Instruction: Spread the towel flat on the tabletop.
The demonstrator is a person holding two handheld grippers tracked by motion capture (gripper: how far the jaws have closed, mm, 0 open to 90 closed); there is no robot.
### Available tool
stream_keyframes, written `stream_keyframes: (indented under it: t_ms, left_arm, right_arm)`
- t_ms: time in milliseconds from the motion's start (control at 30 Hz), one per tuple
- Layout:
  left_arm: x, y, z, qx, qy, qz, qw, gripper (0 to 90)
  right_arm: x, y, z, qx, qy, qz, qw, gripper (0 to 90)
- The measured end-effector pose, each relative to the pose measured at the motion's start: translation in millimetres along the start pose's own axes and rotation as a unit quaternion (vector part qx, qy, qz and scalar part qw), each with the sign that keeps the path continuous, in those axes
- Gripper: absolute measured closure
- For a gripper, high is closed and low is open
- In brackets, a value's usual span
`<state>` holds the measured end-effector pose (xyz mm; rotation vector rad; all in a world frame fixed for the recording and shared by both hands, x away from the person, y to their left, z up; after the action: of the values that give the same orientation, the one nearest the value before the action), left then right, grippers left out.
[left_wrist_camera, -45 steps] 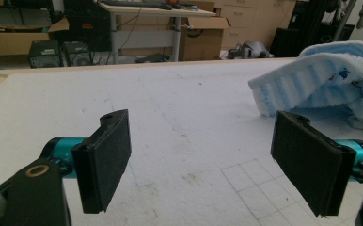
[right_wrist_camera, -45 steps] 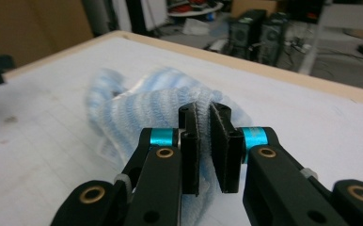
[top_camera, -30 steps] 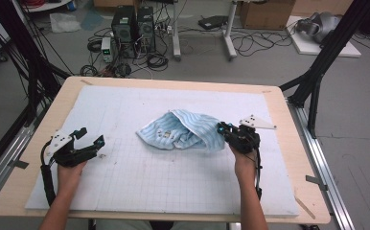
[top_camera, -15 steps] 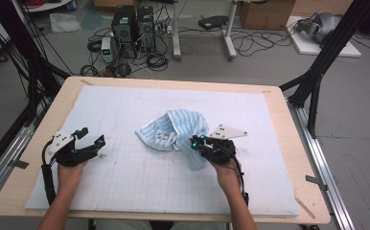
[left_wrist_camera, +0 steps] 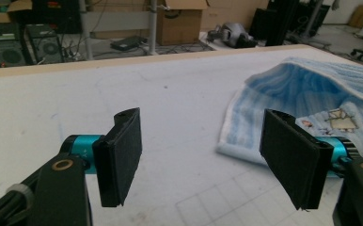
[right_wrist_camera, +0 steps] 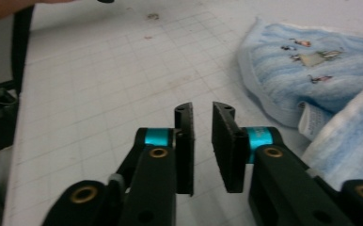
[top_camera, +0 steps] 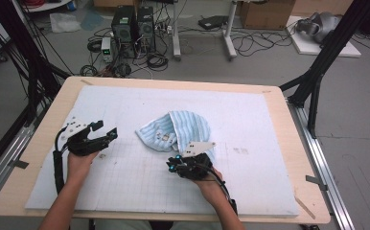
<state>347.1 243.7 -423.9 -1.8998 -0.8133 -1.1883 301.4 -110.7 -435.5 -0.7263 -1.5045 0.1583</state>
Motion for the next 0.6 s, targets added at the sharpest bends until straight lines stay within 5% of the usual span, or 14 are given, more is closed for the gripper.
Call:
stream_keyframes:
  t_ms: [133, 233, 433, 600]
  left_arm:
    - [6.6, 10.6, -10.0, -0.022, 0.000, 0.004, 0.9997, 30.1]
    - [11.1, 22.0, -18.4, -0.047, 0.002, 0.014, 0.9988, 30.5]
    - [15.8, 53.9, -48.8, -0.106, 0.005, 0.045, 0.9933, 33.1]
    - [12.4, 86.1, -81.2, -0.146, 0.015, 0.075, 0.9863, 35.3]
  right_arm:
    - [-3.2, -13.2, -9.8, -0.039, 0.018, -0.016, 0.9989, 62.1]
    - [-9.0, -29.5, -18.1, -0.090, 0.027, -0.020, 0.9953, 50.5]
    - [-25.7, -69.6, -34.9, -0.207, 0.047, -0.021, 0.9769, 37.6]
    - [-40.1, -96.3, -48.5, -0.253, 0.081, -0.036, 0.9634, 35.7]
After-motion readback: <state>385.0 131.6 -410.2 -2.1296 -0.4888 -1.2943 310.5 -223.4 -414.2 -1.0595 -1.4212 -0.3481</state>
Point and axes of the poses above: each handheld gripper's, and its own axes: y roughly forward along the jaws, x roughly out of its top, z roughly to its left, the point moved 1 cm from there along y, roughly forward along the jaws, and after that the axes turned 12 degrees about -y, right-handed, at the moved point
